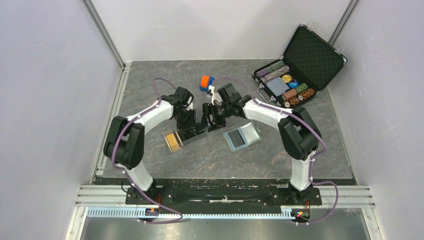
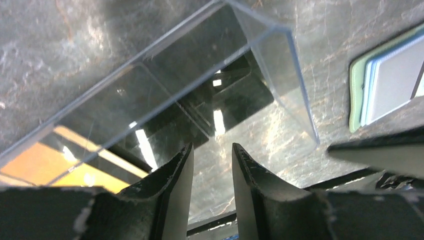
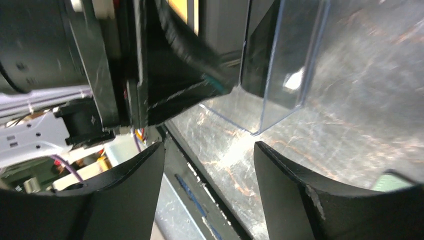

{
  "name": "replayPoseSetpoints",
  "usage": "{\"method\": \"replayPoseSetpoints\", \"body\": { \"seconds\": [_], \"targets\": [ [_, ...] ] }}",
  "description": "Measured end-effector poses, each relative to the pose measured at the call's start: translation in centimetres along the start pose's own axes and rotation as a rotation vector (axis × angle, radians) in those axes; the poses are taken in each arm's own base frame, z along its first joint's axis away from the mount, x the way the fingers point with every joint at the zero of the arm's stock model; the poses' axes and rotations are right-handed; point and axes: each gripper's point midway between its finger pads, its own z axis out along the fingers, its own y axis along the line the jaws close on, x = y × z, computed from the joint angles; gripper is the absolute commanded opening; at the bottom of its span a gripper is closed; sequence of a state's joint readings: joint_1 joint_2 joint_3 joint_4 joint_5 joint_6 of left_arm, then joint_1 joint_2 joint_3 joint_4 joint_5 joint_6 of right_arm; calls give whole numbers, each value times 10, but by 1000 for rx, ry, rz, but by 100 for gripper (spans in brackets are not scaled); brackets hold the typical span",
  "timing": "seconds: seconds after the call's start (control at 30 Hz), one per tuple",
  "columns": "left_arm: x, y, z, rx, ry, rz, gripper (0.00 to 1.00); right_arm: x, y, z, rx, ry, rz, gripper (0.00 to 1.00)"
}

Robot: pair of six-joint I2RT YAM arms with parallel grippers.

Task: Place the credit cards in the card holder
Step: Pick up the credit card from the storage box.

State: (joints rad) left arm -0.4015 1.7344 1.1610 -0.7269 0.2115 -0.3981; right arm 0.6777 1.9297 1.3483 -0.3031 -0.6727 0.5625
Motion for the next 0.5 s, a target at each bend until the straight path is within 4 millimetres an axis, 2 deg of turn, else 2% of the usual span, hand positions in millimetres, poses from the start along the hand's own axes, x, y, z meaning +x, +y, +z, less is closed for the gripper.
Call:
{"method": "replayPoseSetpoints", "body": {
  "seconds": [0.17,0.27,0.37,0.5],
  "targets": [
    [9,1,-14,20,-25,-2,33,-35,-2,-9,60,-70,-85,60],
    [7,1,-13,28,-29,-5,29,-47,-7,-3,80,-75,-116,53],
    [5,0,-10,36,-20,-7,23,-45,-22,11,103,-35,-112,50],
    [-4,-8,2,64,4,-7,20,-28,-36,20,125,29,-72,47]
  ]
}}
